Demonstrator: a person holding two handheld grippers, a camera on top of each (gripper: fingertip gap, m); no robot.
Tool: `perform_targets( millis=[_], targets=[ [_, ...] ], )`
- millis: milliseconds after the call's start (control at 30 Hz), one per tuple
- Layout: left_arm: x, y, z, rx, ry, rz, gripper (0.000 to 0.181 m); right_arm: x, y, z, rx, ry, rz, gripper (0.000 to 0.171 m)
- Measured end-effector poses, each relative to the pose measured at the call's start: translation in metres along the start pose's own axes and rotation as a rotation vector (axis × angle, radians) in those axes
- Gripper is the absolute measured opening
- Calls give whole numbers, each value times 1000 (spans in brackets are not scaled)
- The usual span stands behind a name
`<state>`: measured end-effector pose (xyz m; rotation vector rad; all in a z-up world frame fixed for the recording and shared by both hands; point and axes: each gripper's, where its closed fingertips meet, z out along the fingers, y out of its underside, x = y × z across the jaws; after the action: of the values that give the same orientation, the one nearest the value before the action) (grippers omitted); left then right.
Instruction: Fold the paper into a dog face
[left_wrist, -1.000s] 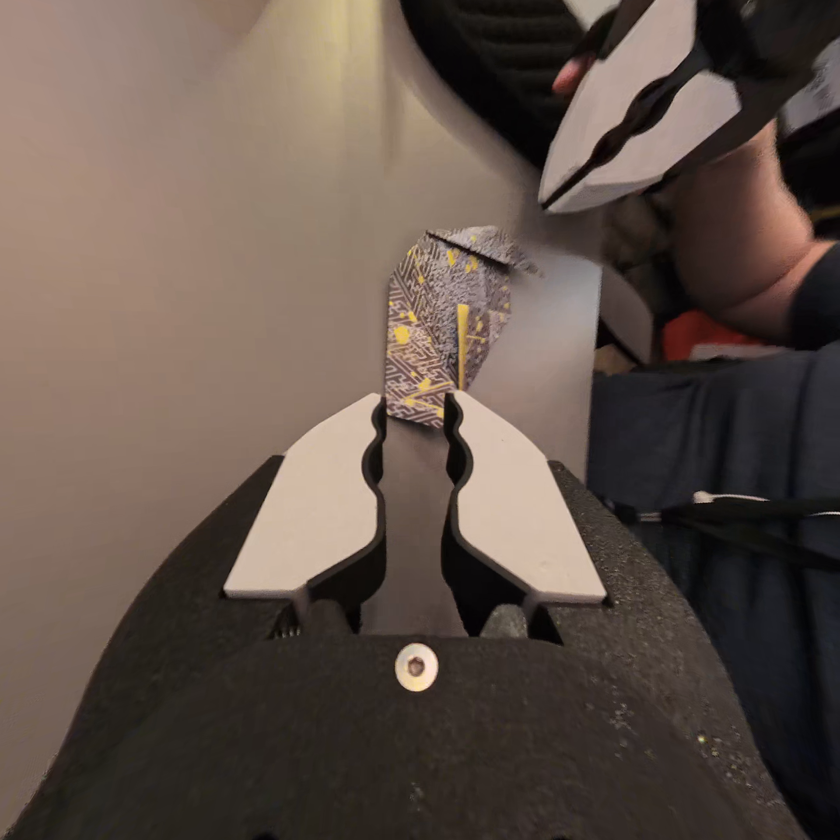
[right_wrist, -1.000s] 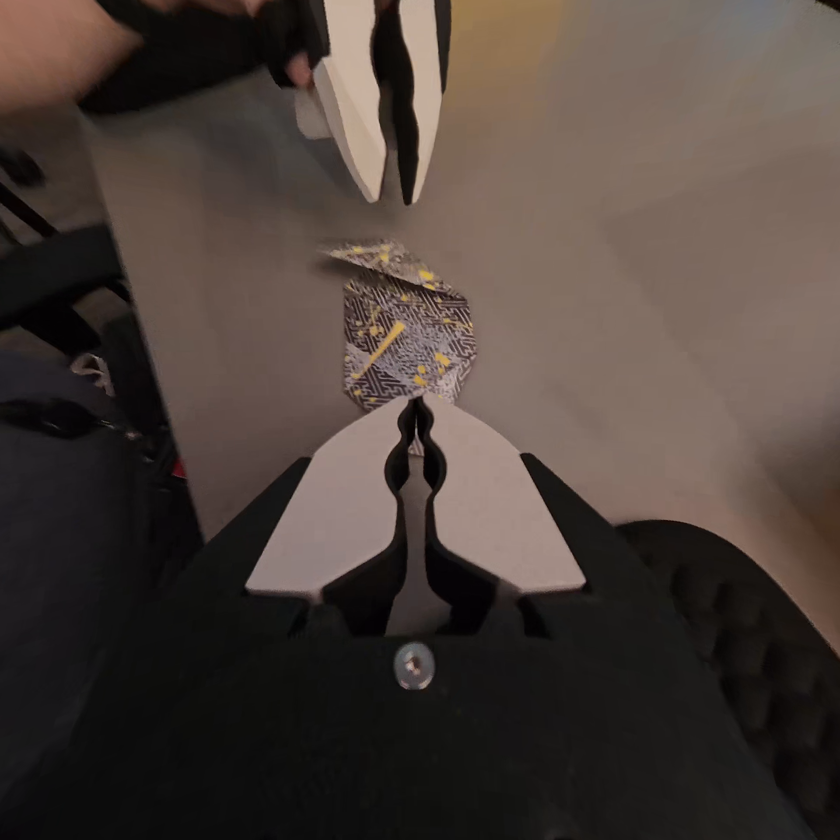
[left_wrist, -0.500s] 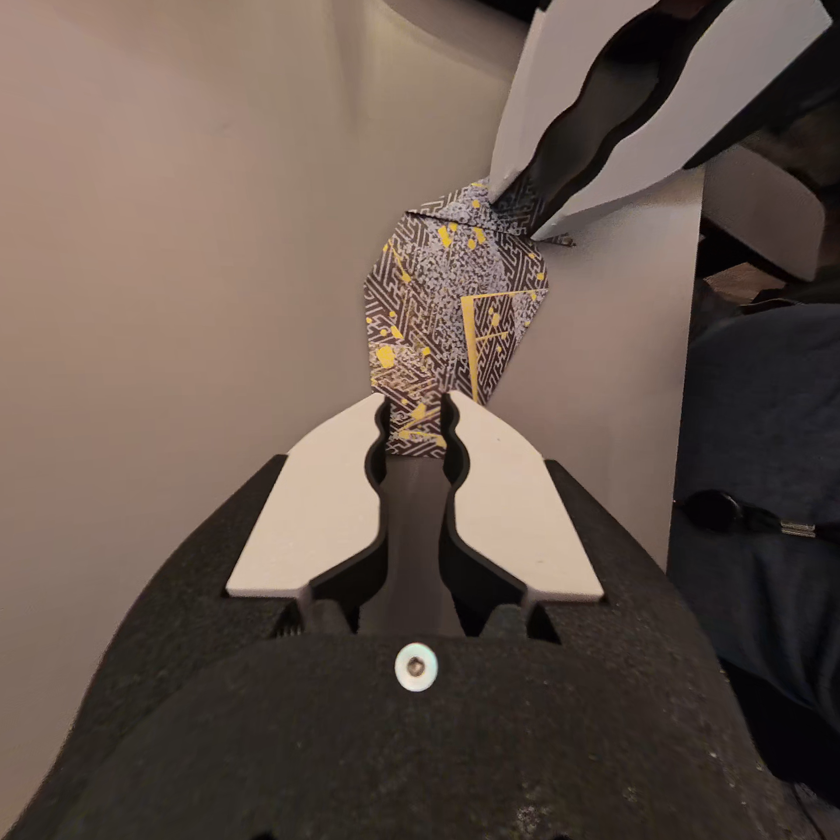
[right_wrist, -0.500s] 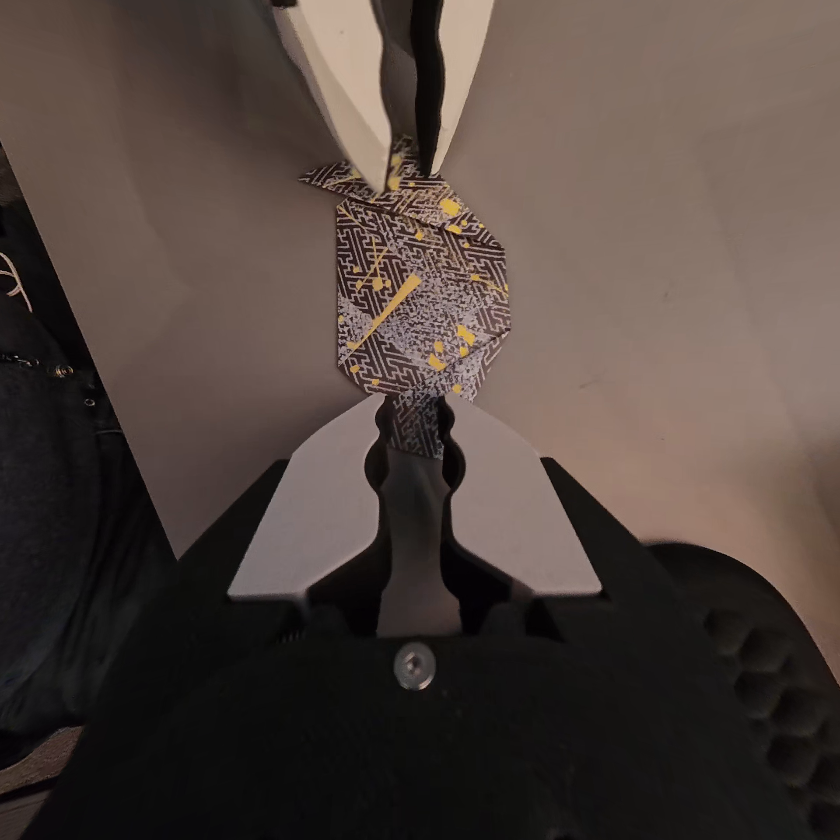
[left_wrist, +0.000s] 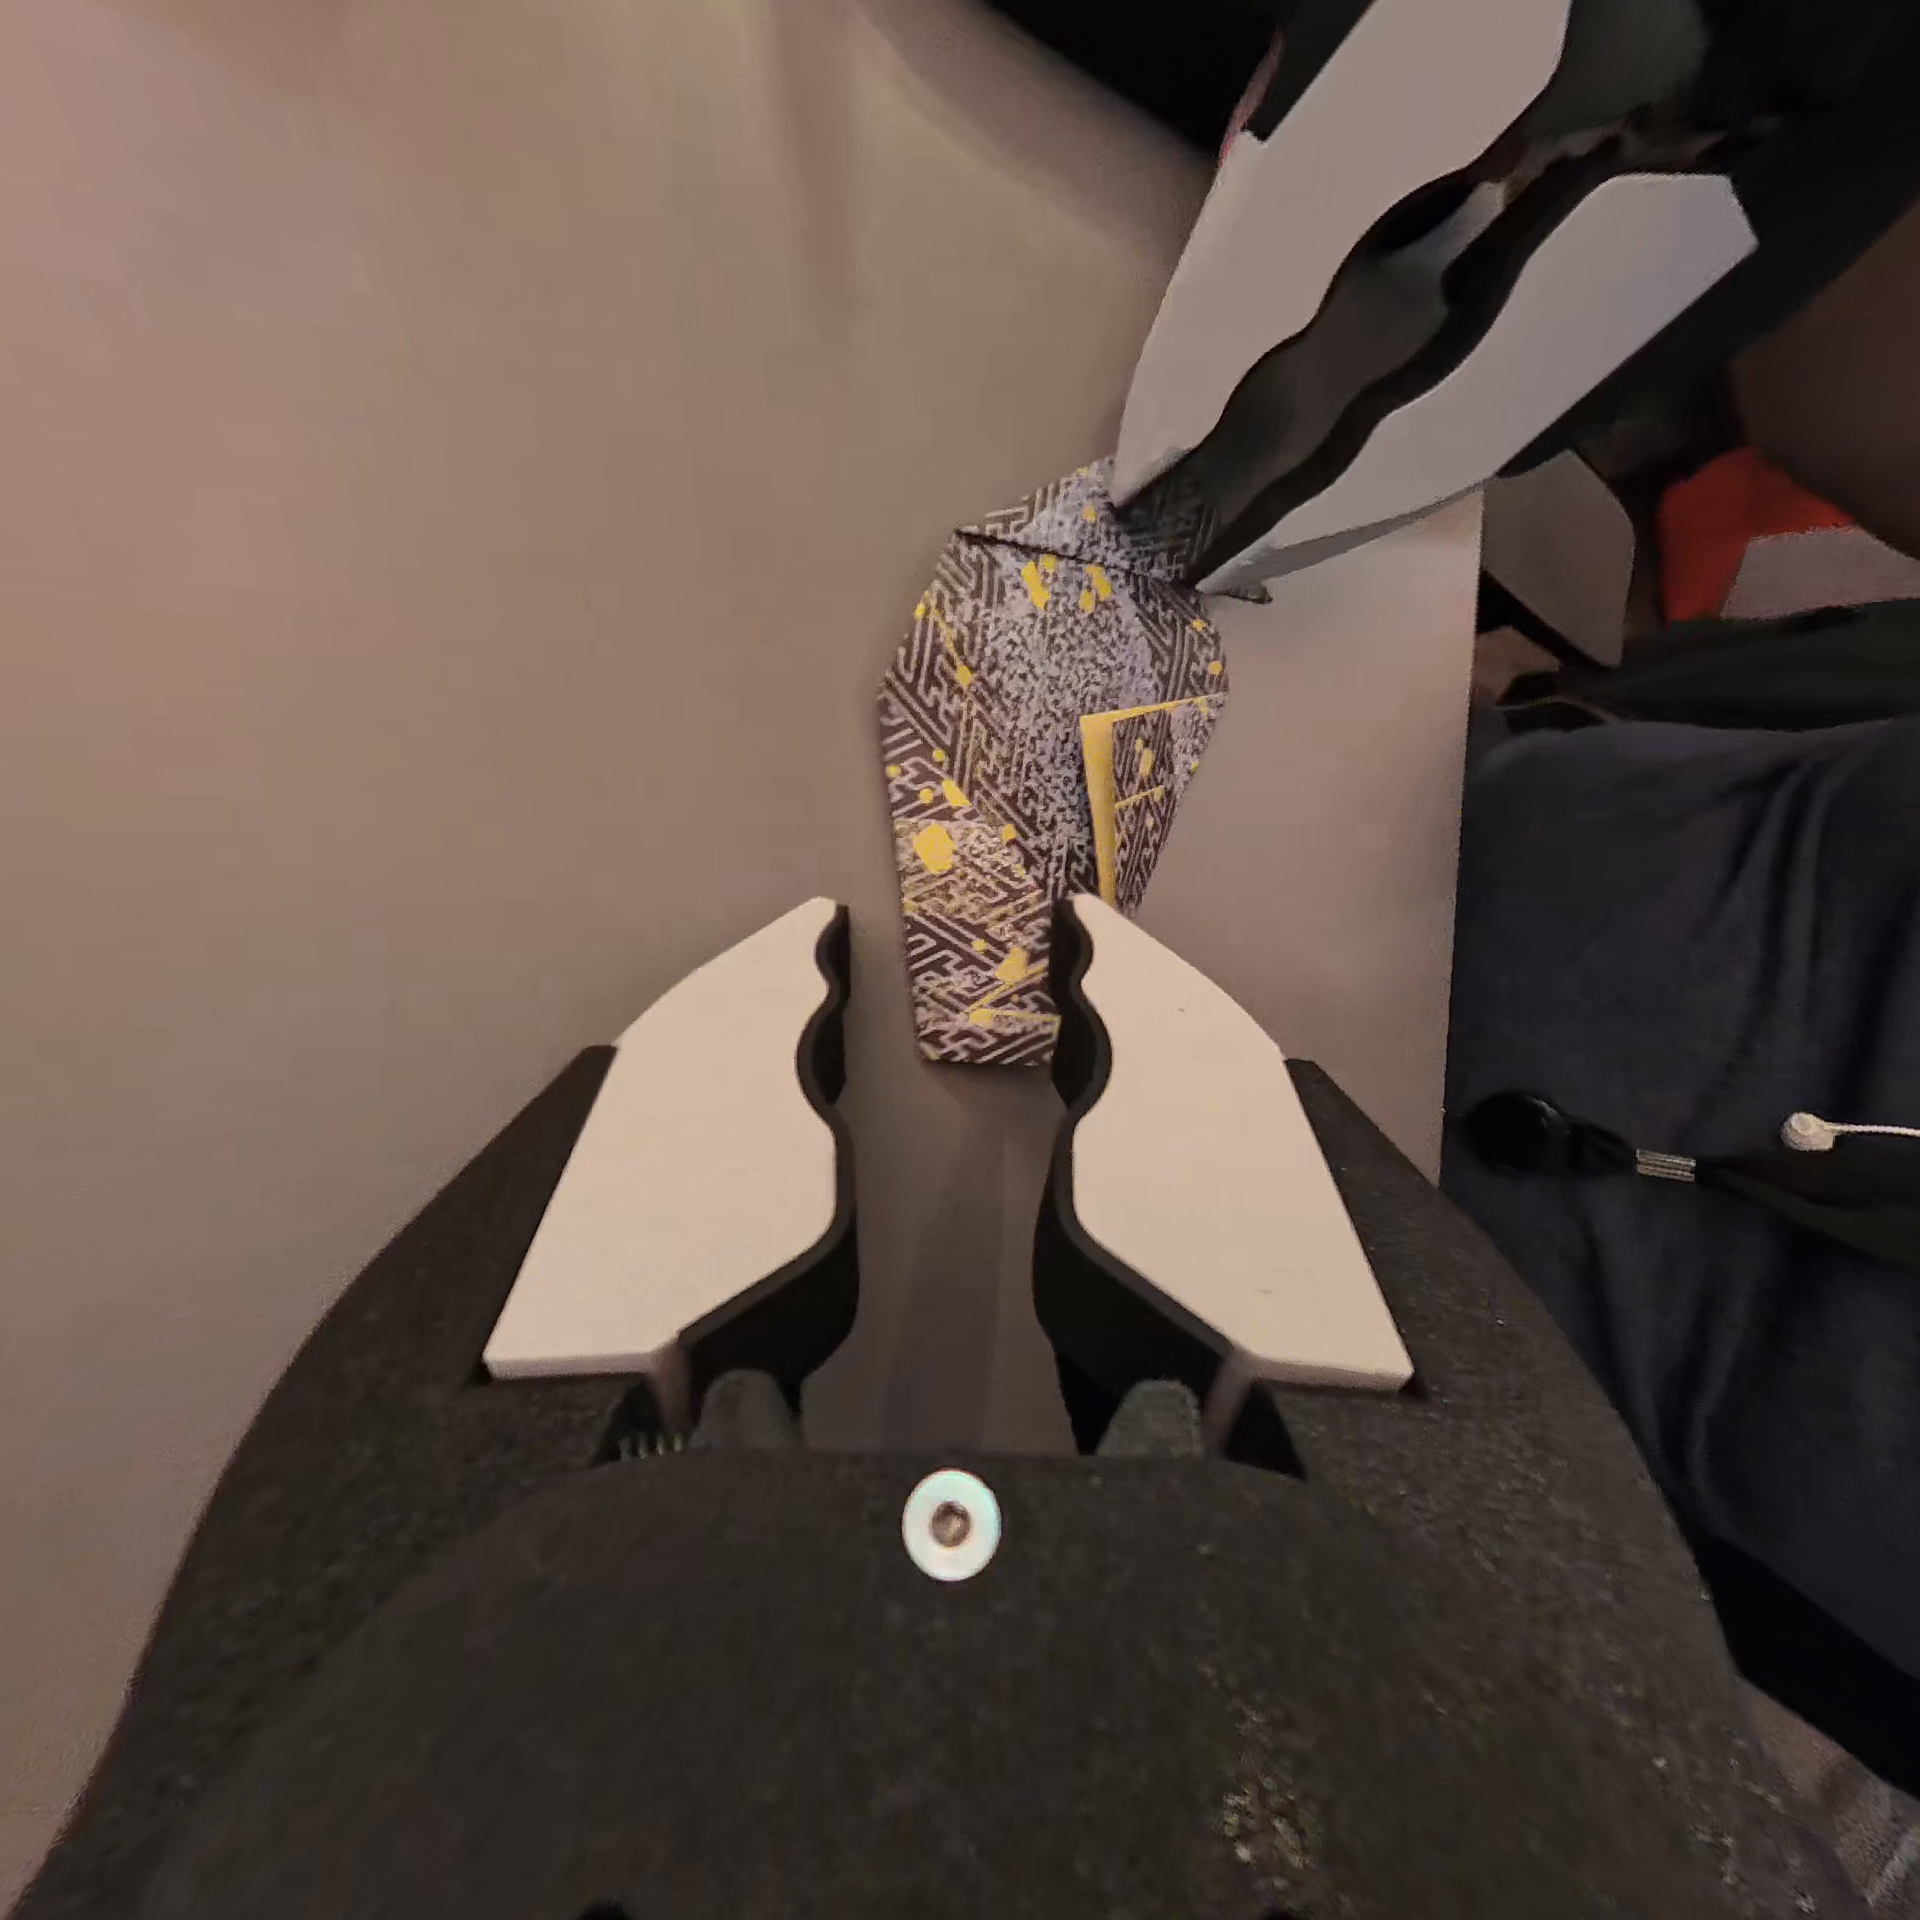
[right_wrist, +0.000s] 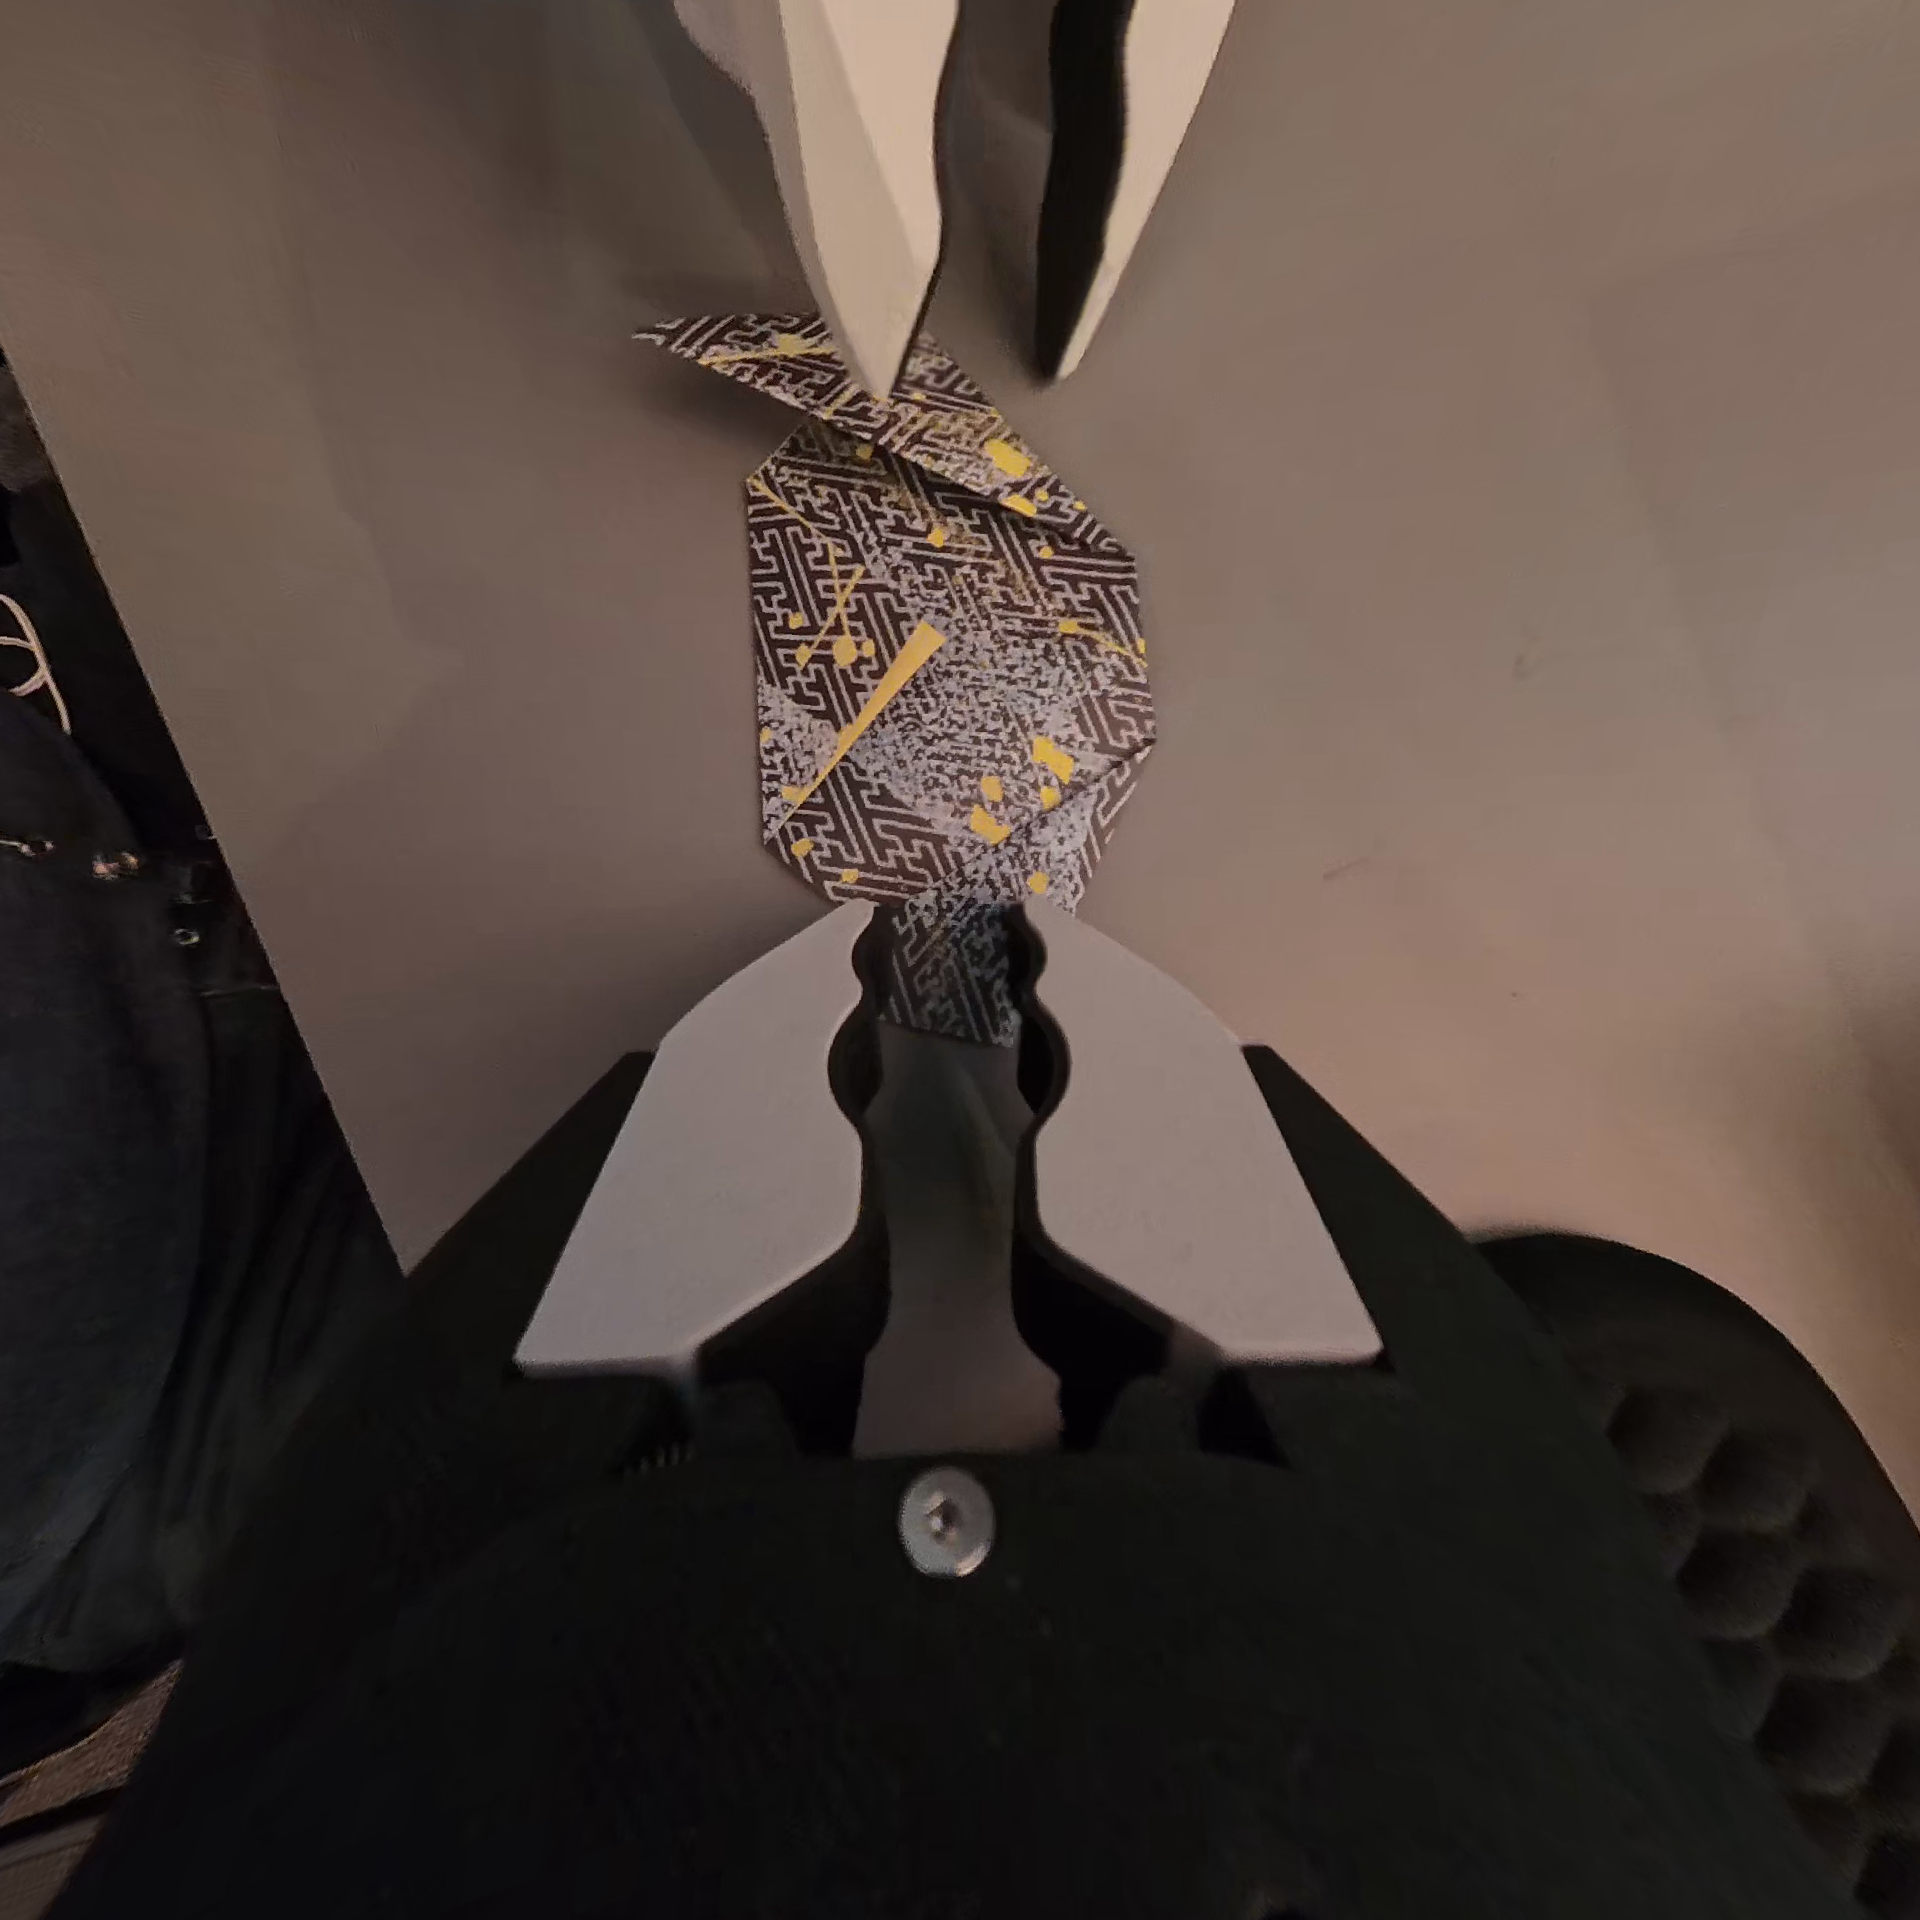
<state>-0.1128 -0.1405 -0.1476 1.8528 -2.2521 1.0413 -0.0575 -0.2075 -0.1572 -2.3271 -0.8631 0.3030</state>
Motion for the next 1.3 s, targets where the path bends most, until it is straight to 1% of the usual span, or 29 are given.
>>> perform_targets(
  millis=[67, 167, 200, 333, 367, 467, 500, 533, 700, 800, 867, 933, 1000, 1033, 1167, 1300],
  targets=[
    [5, 0, 4, -26, 2, 18, 34, 2, 0, 0, 4, 14, 11, 28],
    [3, 1, 7, -60, -83, 54, 25, 4, 0, 0, 3, 9, 34, 32],
    [1, 1, 8, -65, -122, 67, 21, 3, 0, 0, 4, -7, 43, 34],
    [1, 3, 9, -67, -230, 144, 22, 4, -3, -1, 17, -78, 103, 43],
    [0, 3, 10, -69, -258, 162, 20, 4, -4, -1, 22, -99, 122, 44],
    [-3, 4, 9, -91, -304, 175, 16, 3, -6, -2, 35, -165, 170, 48],
    [-4, 5, 9, -106, -312, 161, 3, 4, -7, -3, 39, -181, 185, 48],
    [-4, 5, 9, -115, -305, 152, 0, 5, -8, -3, 44, -193, 201, 49],
    [0, 6, 10, -70, -276, 156, 0, 14, -20, -7, 104, -262, 271, 55],
    [7, 9, 11, -48, -256, 141, 0, 24, -24, -5, 88, -297, 295, 55],
    [16, 13, 11, -52, -204, 82, 15, 23, -22, -2, 59, -324, 278, 55],
    [25, 18, 9, -44, -152, 32, 17, 19, -17, 0, 19, -322, 243, 55],
    [30, 23, 7, -6, -135, 16, 36, 13, -16, -2, 27, -291, 190, 55],
    [31, 25, 6, 8, -138, 14, 40, 11, -16, -3, 34, -265, 170, 55],
    [37, 28, 6, 37, -143, 20, 48, 6, -12, -4, 23, -142, 116, 56],
    [36, 35, 5, -24, -234, 83, 51, -5, -14, -10, -2, -4, 36, 58]
  ],
)
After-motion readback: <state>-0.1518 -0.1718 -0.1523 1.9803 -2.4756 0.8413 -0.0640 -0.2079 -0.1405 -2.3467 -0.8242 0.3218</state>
